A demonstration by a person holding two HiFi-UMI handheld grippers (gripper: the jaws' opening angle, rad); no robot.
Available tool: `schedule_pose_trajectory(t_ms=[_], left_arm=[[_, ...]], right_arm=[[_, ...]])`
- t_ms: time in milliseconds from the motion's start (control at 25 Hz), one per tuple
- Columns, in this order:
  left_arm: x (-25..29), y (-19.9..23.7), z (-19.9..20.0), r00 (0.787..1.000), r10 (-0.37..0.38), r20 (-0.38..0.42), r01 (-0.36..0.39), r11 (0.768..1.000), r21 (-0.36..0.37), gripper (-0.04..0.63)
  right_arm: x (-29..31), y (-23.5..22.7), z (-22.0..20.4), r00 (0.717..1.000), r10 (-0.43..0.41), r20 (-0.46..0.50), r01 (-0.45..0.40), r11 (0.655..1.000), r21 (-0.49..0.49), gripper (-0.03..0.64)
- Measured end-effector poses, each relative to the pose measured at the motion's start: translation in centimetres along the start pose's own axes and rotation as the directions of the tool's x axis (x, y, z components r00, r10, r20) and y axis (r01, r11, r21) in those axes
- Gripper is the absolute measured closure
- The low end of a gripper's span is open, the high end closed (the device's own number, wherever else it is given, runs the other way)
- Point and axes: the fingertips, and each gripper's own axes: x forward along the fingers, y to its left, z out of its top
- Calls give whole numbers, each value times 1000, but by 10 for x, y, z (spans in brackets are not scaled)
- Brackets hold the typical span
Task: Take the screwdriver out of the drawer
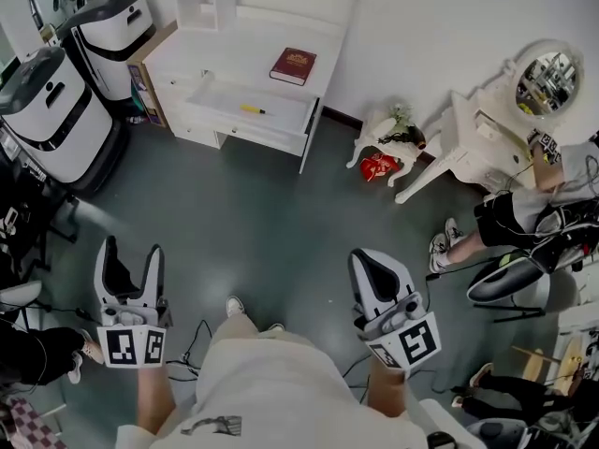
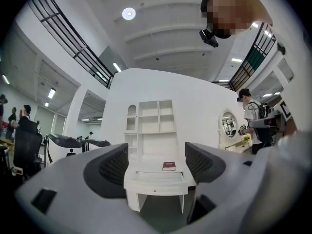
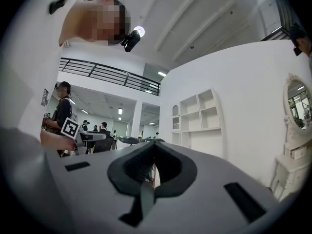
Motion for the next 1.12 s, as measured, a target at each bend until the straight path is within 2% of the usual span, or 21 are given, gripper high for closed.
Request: schedule_pose_trajectory(t_ms=[160, 520, 760, 1120], left_arm=[[8, -5, -8, 1000, -2, -7, 2, 1000, 3, 219], [78, -10, -24, 998, -62, -3, 62, 998, 16, 213], [174, 19, -74, 993, -104, -48, 102, 994, -42, 213], [350, 89, -115, 979, -199, -48, 194, 976, -95, 213]], right_arm=[[0, -7, -4, 1000, -1, 10, 1, 1000, -6, 607], [35, -47, -20, 999, -38, -4, 38, 999, -11, 607], [119, -88, -45, 997, -68, -46, 68, 998, -6, 607], [288, -144, -55, 987, -112, -112, 107, 993, -48, 607]])
